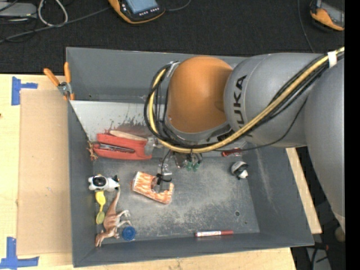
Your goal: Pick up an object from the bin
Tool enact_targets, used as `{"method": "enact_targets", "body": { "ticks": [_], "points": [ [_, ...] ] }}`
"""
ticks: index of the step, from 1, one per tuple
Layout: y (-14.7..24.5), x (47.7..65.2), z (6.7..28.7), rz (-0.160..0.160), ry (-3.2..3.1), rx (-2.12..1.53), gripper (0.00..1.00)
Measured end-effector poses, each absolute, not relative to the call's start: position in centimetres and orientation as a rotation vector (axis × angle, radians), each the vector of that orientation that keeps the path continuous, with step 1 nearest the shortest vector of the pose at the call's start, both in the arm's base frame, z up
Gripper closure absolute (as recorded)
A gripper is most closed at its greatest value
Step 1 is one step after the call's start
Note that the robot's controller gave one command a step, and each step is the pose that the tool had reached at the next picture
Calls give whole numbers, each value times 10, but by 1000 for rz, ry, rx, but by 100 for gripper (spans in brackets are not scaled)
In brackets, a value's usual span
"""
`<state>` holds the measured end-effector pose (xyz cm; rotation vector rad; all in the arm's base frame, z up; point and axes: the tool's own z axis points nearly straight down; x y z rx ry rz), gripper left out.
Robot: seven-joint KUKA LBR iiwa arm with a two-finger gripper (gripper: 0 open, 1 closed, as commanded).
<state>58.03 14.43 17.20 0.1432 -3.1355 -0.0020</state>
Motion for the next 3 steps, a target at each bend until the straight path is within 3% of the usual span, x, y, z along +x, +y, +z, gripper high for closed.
{"method": "enact_targets", "body": {
  "ticks": [1, 2, 3],
  "points": [
    [119, 580, 169, 0, -3132, 220, 0],
    [98, 570, 113, -1, -3135, 128, 0],
    [94, 570, 74, -4, -3122, 391, 0]
  ]
}}
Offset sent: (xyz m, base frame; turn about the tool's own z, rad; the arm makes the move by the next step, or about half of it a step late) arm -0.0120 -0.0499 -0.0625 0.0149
